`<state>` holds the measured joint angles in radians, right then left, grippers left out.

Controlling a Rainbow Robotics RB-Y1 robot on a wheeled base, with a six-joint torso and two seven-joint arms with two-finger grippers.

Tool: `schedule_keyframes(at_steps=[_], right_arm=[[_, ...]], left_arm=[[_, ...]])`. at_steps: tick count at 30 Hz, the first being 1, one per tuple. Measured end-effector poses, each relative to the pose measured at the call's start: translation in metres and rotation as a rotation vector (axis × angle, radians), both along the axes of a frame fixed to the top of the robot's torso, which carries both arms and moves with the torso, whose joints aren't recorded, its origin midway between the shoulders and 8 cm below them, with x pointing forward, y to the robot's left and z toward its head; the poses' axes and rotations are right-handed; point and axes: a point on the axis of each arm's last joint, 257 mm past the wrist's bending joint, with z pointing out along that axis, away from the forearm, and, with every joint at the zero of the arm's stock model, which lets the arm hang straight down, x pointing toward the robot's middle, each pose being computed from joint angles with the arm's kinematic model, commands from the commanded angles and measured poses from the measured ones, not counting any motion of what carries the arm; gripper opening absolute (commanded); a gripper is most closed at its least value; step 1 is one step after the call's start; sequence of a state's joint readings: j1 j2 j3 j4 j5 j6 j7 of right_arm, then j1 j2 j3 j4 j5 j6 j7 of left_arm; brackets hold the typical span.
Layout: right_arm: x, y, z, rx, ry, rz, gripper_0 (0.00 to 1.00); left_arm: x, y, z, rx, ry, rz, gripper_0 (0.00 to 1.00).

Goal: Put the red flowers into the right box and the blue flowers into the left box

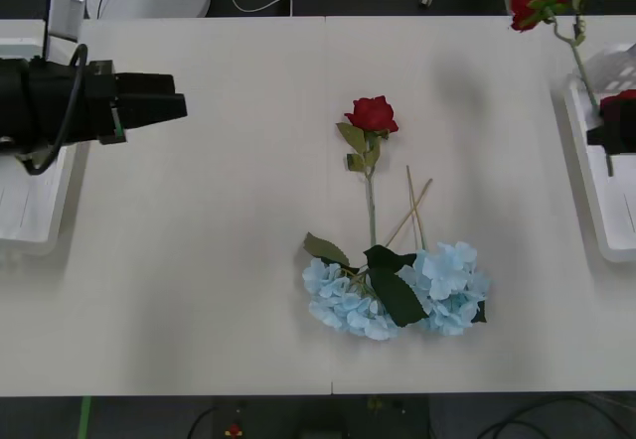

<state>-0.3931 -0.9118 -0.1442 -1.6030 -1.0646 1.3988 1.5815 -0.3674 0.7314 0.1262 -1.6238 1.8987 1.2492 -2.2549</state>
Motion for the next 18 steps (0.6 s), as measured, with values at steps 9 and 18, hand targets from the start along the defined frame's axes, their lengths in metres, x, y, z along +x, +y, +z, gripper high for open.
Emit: schedule_keyframes(at_steps=[9,18], right_arm=[[-0.023,-0.155,0.003,-0.325,0.081,-0.286,0.0],[-0.049,-0.233,-0.007,-0.525,0.154,-0.401,0.0]], left_arm=[[-0.004,0.084,-0.037,0.343,-0.257,-0.075,1.0],[-0.014,0.123,-0.054,0.427,-0.189,-0.089,1.0]])
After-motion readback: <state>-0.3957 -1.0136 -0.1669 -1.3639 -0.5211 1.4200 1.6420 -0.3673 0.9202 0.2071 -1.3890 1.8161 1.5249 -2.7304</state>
